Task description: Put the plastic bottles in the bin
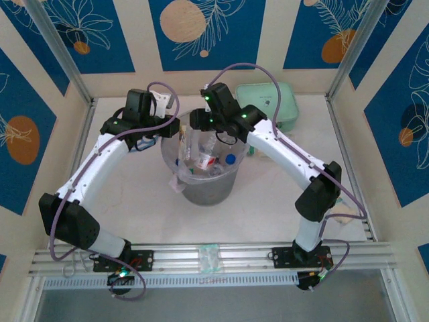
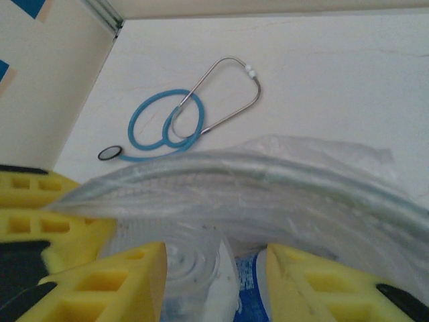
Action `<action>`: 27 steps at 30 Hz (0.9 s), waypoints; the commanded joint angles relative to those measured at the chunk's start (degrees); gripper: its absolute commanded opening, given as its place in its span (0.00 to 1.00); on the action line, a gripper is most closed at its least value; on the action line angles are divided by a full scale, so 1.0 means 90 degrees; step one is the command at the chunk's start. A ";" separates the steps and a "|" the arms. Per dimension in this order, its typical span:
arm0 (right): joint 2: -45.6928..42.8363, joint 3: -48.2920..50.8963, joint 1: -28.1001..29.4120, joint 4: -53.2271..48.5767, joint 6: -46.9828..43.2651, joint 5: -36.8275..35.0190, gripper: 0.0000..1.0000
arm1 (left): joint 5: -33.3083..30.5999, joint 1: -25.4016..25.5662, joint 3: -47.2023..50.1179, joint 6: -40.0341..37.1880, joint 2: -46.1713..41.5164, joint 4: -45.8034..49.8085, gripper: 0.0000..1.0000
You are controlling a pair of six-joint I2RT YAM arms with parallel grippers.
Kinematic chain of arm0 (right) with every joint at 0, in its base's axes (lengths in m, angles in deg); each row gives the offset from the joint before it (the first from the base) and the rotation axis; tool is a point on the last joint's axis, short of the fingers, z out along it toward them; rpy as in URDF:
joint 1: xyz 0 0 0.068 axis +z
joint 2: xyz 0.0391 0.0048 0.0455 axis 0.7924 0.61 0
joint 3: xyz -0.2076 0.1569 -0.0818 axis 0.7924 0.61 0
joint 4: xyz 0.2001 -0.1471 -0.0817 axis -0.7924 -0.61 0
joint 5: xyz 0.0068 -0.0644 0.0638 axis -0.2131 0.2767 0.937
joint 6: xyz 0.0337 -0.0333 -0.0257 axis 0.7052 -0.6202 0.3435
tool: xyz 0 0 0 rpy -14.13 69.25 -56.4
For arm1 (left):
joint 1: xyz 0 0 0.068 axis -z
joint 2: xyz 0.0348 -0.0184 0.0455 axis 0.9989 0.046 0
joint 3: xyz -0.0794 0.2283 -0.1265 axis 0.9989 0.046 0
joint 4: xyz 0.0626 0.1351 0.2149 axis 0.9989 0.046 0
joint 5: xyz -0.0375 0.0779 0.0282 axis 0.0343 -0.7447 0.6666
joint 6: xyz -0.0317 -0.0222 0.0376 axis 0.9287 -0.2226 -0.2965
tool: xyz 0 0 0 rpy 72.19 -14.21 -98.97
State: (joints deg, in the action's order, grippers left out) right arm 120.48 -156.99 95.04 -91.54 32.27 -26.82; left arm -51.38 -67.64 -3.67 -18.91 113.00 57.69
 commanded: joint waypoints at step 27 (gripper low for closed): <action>-0.0695 0.0839 -0.0093 -0.0070 0.0462 0.1341 0.36 | -0.0036 -0.0023 0.0045 -0.0078 -0.0176 -0.0277 0.00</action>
State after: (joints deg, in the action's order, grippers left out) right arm 117.35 -149.53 94.67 -86.47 37.03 -16.72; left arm -52.45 -68.09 -3.34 -18.85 112.78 58.04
